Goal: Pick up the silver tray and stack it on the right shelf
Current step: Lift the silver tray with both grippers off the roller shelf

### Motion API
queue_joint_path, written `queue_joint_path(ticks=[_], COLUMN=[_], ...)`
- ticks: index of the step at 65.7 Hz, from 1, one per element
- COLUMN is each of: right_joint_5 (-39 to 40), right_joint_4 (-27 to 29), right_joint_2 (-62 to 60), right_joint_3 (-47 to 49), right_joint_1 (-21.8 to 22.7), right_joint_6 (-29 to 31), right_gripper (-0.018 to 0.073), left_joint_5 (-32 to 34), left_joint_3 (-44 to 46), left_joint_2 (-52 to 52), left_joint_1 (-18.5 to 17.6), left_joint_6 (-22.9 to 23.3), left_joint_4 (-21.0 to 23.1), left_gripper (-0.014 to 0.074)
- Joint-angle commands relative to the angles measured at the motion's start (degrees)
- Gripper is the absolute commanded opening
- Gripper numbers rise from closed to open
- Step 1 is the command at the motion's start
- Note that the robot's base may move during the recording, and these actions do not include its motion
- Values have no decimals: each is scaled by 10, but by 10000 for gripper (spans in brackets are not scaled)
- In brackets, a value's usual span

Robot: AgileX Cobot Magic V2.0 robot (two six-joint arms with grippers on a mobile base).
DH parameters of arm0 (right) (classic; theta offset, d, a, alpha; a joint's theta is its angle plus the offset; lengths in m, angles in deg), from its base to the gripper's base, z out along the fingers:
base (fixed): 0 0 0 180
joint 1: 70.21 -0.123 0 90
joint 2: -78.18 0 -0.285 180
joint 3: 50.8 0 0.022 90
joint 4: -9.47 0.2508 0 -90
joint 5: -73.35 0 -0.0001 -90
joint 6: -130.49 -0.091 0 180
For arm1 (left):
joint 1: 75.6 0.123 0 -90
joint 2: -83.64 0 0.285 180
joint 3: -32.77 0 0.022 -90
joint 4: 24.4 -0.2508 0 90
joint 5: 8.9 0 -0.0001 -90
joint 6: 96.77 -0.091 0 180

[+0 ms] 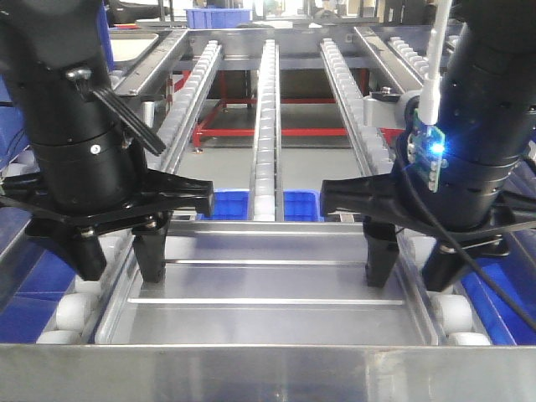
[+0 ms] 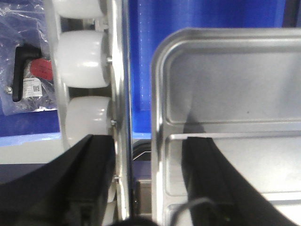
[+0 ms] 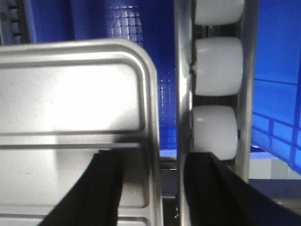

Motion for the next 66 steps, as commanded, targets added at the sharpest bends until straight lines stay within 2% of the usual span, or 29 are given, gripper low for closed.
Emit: queue_joint_path(ticks=[1,13,17,46,66], right_joint_5=[14,14,14,16,-114], right_joint_4=[-7,-7,-7,-5,19], right_joint_2=[-14,-14,-14,-17,-63], right_joint_3=[13,13,13,15,83], right_joint_1=[2,2,2,2,1], right_joint_6=[4,4,4,4,4], right_gripper=[295,80,69,69,69], left_joint_5=[-2,-3,-3,-7,-110], left_joint_3=[14,14,14,15,71], left_joint_2=[-24,-24,-24,-24,-62], left_joint_1=[0,0,0,0,0], left_joint_6=[7,7,7,7,4], left_joint_4=[-3,-3,-3,-1,6], left_gripper=[166,-51,-106,-100,-100])
